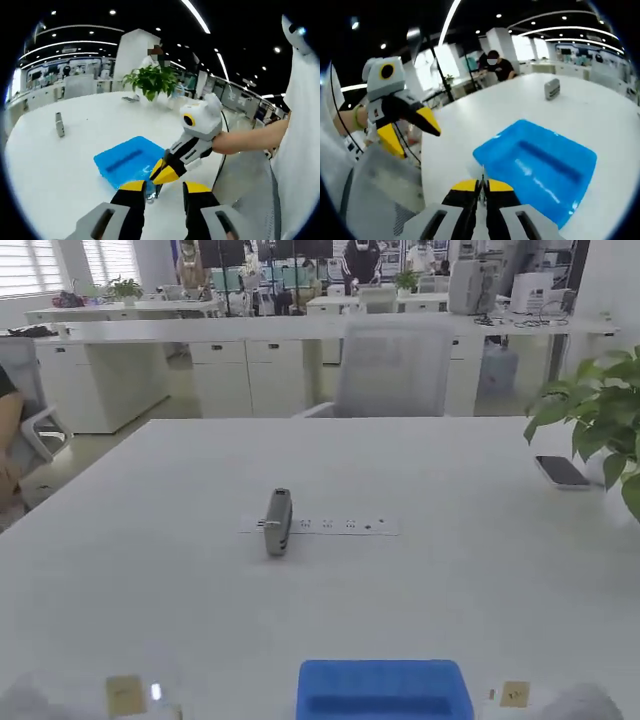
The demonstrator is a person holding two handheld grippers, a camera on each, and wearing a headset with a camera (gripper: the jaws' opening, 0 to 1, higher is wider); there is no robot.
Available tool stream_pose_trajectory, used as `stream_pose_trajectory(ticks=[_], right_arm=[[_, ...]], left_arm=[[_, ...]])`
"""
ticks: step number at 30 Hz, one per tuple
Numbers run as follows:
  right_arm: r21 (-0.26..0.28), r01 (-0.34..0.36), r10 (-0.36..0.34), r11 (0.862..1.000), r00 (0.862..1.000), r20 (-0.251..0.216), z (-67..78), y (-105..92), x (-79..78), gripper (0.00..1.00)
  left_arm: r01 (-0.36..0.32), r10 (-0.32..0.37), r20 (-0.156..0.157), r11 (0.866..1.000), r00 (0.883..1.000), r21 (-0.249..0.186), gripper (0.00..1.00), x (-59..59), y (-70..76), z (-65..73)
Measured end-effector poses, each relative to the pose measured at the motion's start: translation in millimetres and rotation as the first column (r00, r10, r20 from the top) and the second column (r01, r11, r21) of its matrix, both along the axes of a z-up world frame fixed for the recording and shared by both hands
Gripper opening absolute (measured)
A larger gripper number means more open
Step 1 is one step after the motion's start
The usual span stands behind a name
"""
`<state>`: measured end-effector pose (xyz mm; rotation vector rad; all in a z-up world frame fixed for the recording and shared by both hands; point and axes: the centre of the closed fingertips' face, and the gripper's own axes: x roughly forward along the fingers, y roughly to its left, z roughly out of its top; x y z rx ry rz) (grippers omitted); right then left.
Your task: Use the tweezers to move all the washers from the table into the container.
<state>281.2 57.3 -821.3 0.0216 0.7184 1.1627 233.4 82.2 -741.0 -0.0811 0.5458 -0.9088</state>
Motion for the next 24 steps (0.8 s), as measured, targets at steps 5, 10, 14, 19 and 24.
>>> stream_pose_trajectory(ticks=[5, 10, 14, 19, 24], right_arm=[[0.098, 0.068, -0.059, 0.993, 0.994, -0.094, 7.6, 4.3, -3.4, 0.02], [0.13, 0.09, -0.072, 0.987, 0.988, -0.138, 20.2, 2.7, -4.7, 0.02], [0.168, 0.111, -0.083, 0.979, 0.983, -0.167, 37.7, -4.0, -3.1, 0.02], [0.168, 0.153, -0.126, 0.974, 0.979, -0.161, 55.0, -21.9, 7.0, 0.02], [0.174, 0.2, -0.178, 0.964, 0.975, -0.13, 71.9, -38.5, 23.0, 0.02]], left_arm=[[-0.149, 0.151, 0.018, 0.986, 0.988, -0.07, 0.46, -10.8, 15.0, 2.6], [-0.267, 0.275, 0.105, 0.96, 0.956, -0.084, 0.61, -5.1, 28.7, 7.6], [-0.297, 0.309, 0.192, 0.951, 0.931, -0.089, 0.75, 0.8, 29.3, 12.3], [-0.305, 0.319, 0.238, 0.948, 0.917, -0.095, 0.88, 3.5, 29.3, 15.8], [-0.318, 0.356, 0.269, 0.932, 0.895, -0.175, 0.92, 6.1, 33.4, 28.2]])
